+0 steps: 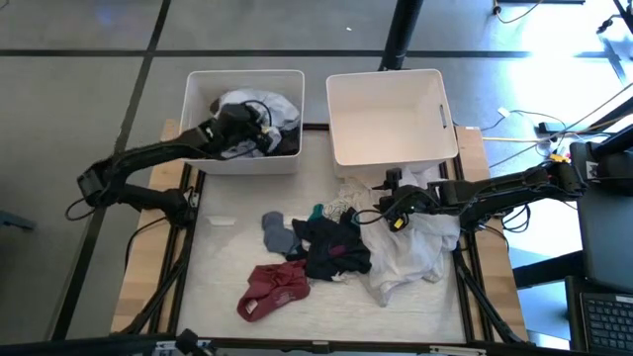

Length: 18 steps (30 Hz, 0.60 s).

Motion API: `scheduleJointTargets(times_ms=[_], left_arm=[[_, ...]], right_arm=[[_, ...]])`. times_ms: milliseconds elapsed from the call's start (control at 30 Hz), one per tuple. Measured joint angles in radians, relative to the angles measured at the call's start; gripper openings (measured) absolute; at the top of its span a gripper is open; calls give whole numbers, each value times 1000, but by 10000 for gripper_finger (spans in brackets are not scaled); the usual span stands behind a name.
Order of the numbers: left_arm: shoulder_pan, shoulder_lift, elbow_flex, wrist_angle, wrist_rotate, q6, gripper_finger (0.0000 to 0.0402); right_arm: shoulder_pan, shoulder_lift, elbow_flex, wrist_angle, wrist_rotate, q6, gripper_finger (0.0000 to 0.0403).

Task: Sort clothes
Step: Put the white patterned polo shirt into the left white laundry bin

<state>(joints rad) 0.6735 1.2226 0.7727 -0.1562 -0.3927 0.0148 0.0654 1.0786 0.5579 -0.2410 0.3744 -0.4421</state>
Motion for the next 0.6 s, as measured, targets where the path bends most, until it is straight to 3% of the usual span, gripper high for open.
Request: scheduleJointTargets(times_ms=[367,600], left_arm=[[111,211,-84,64,88,-122,24],[114,196,-80,67,98,-134,60]], right_arm=[[0,0,-7,14,0,1,259],[0,0,-7,14,-1,1,259]])
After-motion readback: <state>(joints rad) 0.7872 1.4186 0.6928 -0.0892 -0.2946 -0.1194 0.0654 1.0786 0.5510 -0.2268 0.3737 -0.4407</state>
